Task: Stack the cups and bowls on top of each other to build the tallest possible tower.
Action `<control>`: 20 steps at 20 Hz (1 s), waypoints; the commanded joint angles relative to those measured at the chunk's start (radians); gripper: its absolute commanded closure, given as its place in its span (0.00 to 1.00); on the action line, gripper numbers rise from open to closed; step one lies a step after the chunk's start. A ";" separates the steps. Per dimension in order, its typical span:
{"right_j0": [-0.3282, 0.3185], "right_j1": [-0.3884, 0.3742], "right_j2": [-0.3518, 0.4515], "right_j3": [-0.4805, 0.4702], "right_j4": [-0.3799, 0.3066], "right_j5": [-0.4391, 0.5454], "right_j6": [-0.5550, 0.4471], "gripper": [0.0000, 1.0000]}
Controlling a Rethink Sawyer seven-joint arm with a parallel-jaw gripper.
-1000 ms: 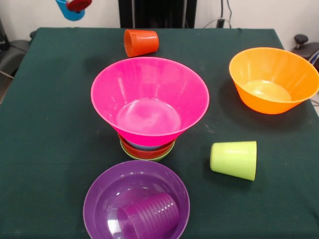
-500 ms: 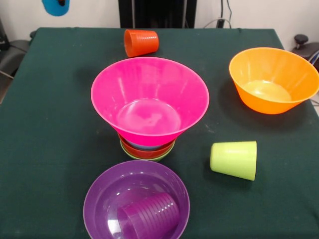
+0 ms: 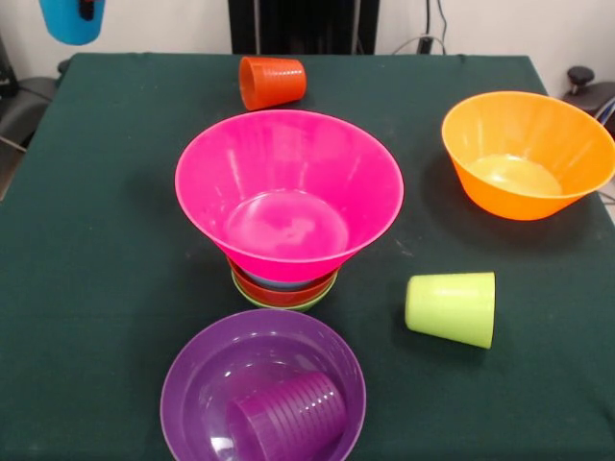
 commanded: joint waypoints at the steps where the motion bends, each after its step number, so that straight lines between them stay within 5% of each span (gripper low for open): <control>1: 0.044 0.094 0.104 -0.232 0.048 0.207 0.075 1.00; 20: 0.102 0.371 0.082 -0.767 0.263 0.504 0.273 1.00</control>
